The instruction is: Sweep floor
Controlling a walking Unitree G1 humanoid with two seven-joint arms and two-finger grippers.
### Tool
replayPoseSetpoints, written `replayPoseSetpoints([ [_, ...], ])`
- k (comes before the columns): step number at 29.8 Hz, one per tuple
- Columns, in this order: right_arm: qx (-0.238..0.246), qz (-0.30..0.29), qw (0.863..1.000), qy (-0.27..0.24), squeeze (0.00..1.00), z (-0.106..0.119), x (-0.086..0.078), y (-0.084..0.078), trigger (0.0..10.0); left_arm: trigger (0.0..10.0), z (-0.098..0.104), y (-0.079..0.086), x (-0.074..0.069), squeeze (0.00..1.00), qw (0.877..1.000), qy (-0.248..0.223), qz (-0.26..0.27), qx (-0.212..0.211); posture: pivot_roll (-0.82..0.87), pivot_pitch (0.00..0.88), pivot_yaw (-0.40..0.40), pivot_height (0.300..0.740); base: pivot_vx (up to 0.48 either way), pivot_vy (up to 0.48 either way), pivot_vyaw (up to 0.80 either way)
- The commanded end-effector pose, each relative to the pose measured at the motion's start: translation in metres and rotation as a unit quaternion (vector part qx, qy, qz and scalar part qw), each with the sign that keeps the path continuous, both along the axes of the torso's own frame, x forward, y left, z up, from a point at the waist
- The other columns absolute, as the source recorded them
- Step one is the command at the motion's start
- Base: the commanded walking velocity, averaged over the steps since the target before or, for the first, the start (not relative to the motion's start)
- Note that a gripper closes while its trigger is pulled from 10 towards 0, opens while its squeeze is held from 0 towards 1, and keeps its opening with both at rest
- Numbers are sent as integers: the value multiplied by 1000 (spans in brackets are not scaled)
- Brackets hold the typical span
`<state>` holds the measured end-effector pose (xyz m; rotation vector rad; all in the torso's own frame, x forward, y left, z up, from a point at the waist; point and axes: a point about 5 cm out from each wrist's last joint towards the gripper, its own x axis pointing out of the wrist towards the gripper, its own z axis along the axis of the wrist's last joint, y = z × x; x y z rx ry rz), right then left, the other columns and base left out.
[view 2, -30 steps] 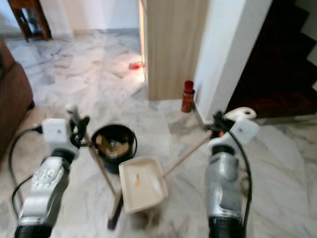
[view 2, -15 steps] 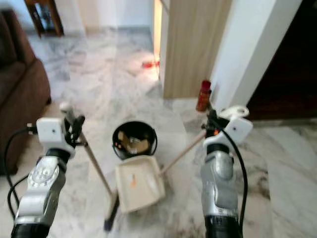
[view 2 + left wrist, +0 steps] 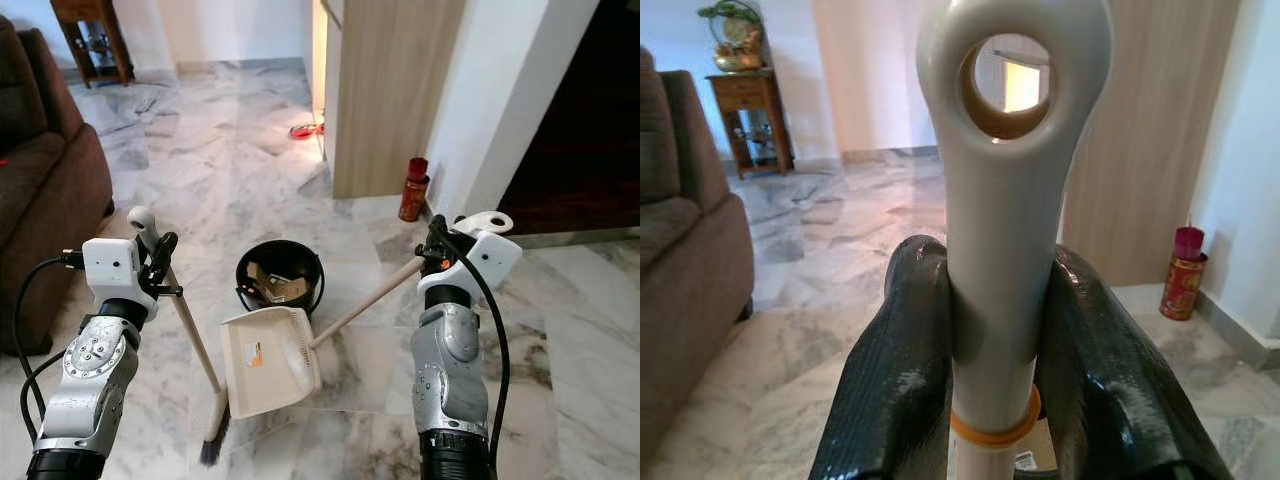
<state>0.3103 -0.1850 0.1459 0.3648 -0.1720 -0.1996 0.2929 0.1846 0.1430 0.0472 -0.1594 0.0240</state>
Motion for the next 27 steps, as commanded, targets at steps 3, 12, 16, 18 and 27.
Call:
replayPoseSetpoints([
  [3, 12, 1, 998, -56, 0, 27, 4, 4, 10000, 10000, 7, 12, -5, 0, 999, -20, 37, 25, 30, 0, 27, 740, 0, 0, 0],
  [12, 14, -19, 997, -80, 0, 43, 8, 0, 10000, 10000, 4, 26, -13, 0, 993, -12, 88, 79, 39, 0, 20, 740, 0, 0, 0],
  [16, 11, -13, 994, -105, 0, 54, 9, 4, 10000, 10000, 6, 25, -11, 0, 993, -16, 91, 74, 40, 0, 17, 740, 0, 0, 0],
  [18, 11, -6, 993, -121, 0, 60, 8, 7, 10000, 10000, 4, 24, -10, 0, 994, -10, 88, 66, 39, 0, 16, 740, 0, 0, 0],
  [27, 13, -9, 993, -117, 0, 60, 10, 6, 10000, 10000, 0, 19, -7, 0, 995, 6, 80, 64, 53, 0, 13, 740, 0, 0, 0],
])
